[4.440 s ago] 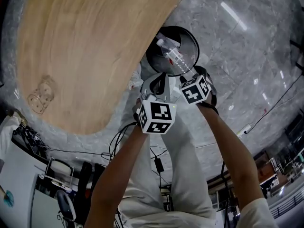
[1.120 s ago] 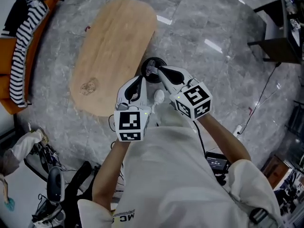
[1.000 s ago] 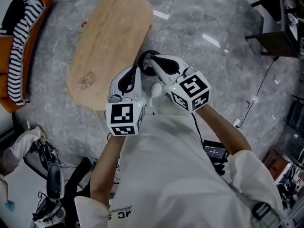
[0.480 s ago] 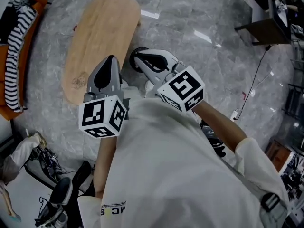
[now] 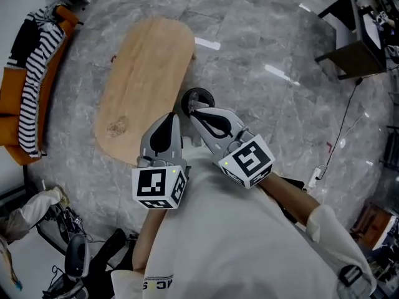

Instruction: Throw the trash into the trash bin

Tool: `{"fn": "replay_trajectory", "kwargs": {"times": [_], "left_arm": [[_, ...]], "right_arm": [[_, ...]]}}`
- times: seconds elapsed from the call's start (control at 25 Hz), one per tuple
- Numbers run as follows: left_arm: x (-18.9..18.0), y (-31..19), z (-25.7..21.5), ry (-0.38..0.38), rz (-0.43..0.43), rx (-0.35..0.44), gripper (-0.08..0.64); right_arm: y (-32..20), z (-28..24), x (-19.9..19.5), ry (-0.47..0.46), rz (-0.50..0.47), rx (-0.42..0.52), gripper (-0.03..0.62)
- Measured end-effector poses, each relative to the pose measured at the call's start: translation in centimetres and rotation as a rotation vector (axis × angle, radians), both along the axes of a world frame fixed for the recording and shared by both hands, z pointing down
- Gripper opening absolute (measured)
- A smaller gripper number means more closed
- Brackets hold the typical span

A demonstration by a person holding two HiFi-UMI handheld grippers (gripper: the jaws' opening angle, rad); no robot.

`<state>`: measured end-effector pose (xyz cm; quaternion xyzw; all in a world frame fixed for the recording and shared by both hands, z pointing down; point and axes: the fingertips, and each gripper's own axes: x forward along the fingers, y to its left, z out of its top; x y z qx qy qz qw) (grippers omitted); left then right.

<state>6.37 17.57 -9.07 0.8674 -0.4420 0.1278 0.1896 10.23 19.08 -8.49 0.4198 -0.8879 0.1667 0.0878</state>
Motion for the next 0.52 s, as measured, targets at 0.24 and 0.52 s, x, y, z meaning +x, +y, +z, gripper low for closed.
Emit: {"fn": "replay_trajectory", "kwargs": {"times": [0.24, 0.52], "left_arm": [[1.4, 0.3, 0.2, -0.019, 0.015, 0.004, 0.000], [1.4, -0.2, 0.0, -0.044, 0.015, 0.032, 0.000]], "right_arm": [[0.5, -0.6, 1.0, 0.003, -0.005, 0.042, 0.021], [0.2, -0.5, 0.7, -0.007, -0.010, 0.066, 0.021]]}}
